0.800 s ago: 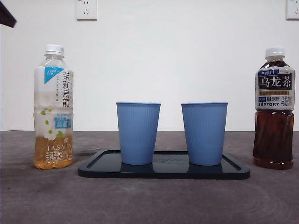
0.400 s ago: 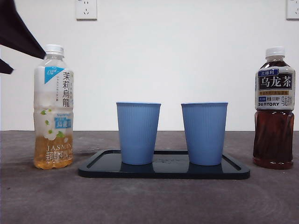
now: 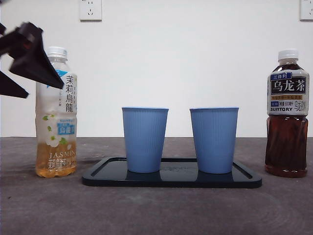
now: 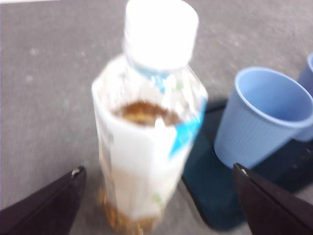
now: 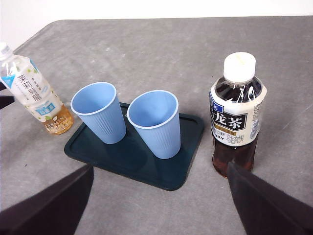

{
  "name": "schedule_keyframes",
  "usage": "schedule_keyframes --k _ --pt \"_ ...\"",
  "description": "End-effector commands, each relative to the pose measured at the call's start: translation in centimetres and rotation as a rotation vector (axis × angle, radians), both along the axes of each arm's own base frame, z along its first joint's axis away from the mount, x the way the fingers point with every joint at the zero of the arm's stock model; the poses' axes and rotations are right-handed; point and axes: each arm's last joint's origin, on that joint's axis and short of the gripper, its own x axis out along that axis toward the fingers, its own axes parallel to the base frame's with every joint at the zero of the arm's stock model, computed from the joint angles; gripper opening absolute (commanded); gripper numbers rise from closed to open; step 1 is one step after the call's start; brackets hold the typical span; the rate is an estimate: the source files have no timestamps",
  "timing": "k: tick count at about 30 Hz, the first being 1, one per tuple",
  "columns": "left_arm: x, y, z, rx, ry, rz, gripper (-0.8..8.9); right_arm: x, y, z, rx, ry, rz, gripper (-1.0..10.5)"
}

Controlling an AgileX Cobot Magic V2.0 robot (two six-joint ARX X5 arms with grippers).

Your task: Pour the drink into the cup

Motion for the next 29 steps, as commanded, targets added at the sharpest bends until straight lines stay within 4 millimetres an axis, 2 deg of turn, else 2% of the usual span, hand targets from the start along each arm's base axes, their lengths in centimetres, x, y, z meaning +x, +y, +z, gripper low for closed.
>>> schedule_keyframes --k 1,10,18,23,29 --pt "0.9 -0.3 -0.7 -0.001 0.004 0.000 4.69 -0.1 0.0 0.4 0.004 -0.015 0.002 4.4" --pt "3.2 -0.9 -2.1 -0.011 -0.038 0.000 4.69 0.0 -0.1 0.4 0.000 -0.013 -0.035 4.4" --pt "4.4 -1.2 -3.3 -0.014 -0.044 0.000 4.59 0.0 -0.1 0.4 0.014 -0.012 -0.060 4.4" --pt "4.6 -1.2 -3.3 -0.018 -0.061 0.000 3.01 0.1 -0.1 0.4 0.014 -0.011 -0.068 4.4" --pt "4.6 -1.2 -3.0 -0.024 -0.088 0.000 1.97 0.1 -0.1 0.4 0.025 -0.006 -0.073 4.4"
